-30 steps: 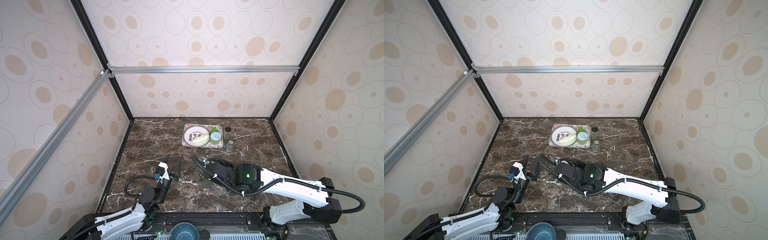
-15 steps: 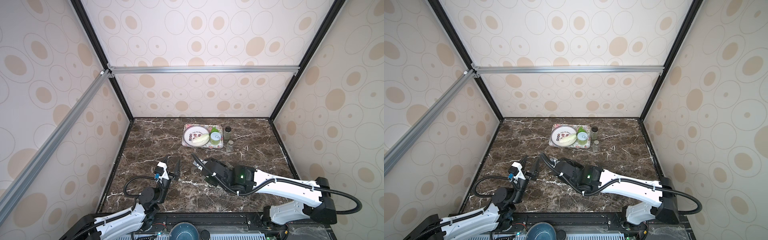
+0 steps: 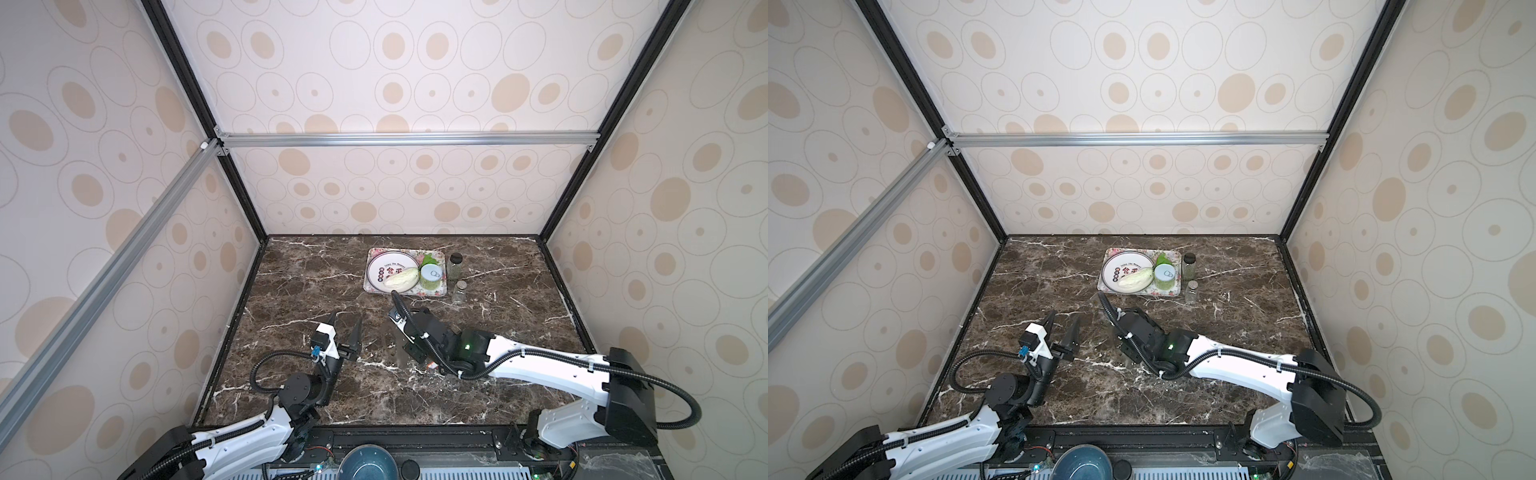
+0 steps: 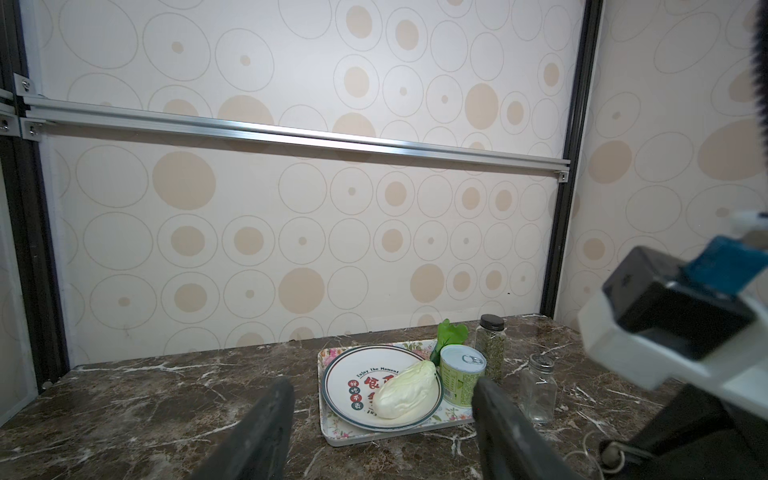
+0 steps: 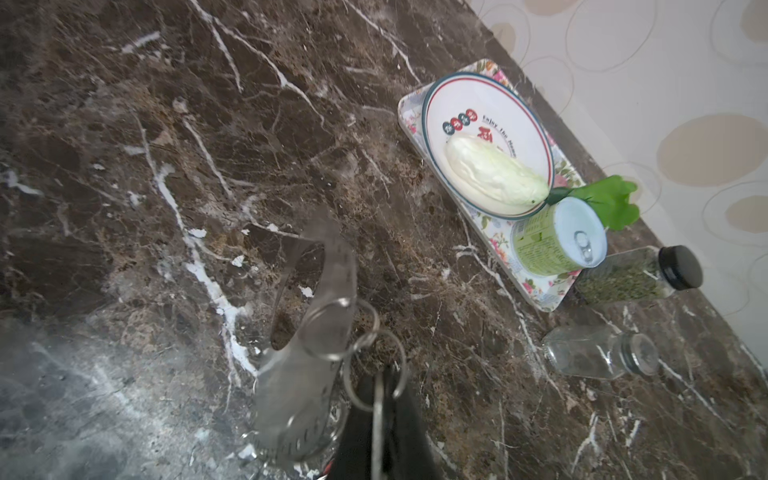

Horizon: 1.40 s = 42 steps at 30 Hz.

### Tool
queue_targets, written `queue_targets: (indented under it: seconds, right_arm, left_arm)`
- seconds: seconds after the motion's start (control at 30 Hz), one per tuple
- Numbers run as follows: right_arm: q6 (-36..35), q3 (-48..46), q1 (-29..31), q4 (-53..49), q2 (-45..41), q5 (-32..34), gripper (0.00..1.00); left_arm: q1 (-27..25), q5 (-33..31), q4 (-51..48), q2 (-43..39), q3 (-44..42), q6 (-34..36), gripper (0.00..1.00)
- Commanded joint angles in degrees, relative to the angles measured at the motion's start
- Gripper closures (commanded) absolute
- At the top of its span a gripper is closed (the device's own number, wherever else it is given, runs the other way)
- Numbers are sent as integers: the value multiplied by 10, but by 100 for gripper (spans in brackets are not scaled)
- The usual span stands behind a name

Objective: Put the keys on the keyring
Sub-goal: 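Lower the hanging plate toward the red-tagged key with the right gripper, then set the metal plate flat on the table beside the keys with the right gripper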

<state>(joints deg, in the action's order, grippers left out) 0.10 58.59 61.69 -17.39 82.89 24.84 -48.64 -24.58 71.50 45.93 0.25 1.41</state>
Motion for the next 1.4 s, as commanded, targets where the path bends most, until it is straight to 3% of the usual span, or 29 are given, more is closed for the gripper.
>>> queue_targets:
  seconds: [0.0, 0.23, 0.93, 1.37]
  right_arm:
    - [26, -15, -20, 32, 11, -18, 100]
    - [53, -52, -82, 49, 10, -18, 100]
    - [95, -19, -87, 50, 144, -33, 100]
    - [107, -2, -99, 26, 161, -27, 82]
  left_arm:
    - [4, -6, 14, 1, -15, -6, 32]
    - [5, -5, 12, 1, -14, -11, 32]
    - [9, -3, 9, 5, -11, -18, 30]
    - [11, -2, 10, 19, -8, -27, 29]
